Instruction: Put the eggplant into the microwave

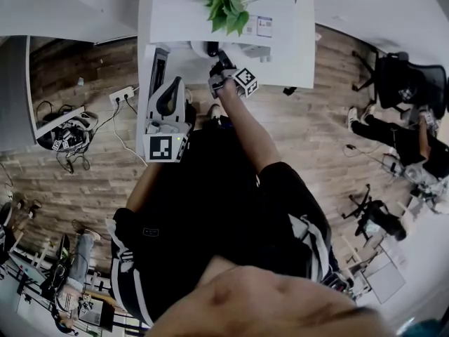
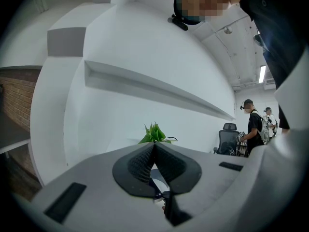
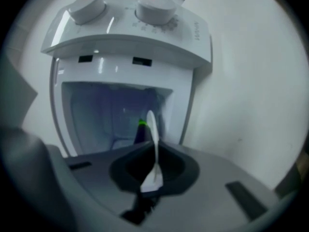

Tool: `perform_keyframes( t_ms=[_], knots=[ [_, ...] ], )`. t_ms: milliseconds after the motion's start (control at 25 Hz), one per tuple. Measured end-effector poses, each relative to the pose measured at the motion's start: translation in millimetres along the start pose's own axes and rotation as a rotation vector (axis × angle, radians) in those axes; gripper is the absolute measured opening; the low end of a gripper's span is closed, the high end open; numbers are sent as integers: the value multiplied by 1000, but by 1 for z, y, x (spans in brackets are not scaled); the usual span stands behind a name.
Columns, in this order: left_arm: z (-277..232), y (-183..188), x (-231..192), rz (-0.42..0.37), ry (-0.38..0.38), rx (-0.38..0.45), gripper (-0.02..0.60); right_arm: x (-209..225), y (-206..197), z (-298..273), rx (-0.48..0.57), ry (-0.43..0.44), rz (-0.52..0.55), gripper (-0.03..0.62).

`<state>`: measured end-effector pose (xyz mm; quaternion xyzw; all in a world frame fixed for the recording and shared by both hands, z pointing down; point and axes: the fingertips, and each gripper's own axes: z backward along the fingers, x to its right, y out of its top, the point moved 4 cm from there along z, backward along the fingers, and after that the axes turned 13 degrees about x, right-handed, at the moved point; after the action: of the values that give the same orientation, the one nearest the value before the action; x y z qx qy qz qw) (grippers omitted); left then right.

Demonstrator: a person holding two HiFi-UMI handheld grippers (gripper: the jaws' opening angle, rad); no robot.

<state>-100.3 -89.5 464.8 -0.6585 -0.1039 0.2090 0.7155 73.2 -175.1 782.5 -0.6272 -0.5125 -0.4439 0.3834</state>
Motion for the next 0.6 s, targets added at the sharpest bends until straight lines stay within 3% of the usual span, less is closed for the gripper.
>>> perform_keyframes(
  t_ms=[600],
  knots=[
    [2, -4, -6, 14, -2, -17, 32, -3, 3, -14, 14, 20, 4, 40]
  ],
)
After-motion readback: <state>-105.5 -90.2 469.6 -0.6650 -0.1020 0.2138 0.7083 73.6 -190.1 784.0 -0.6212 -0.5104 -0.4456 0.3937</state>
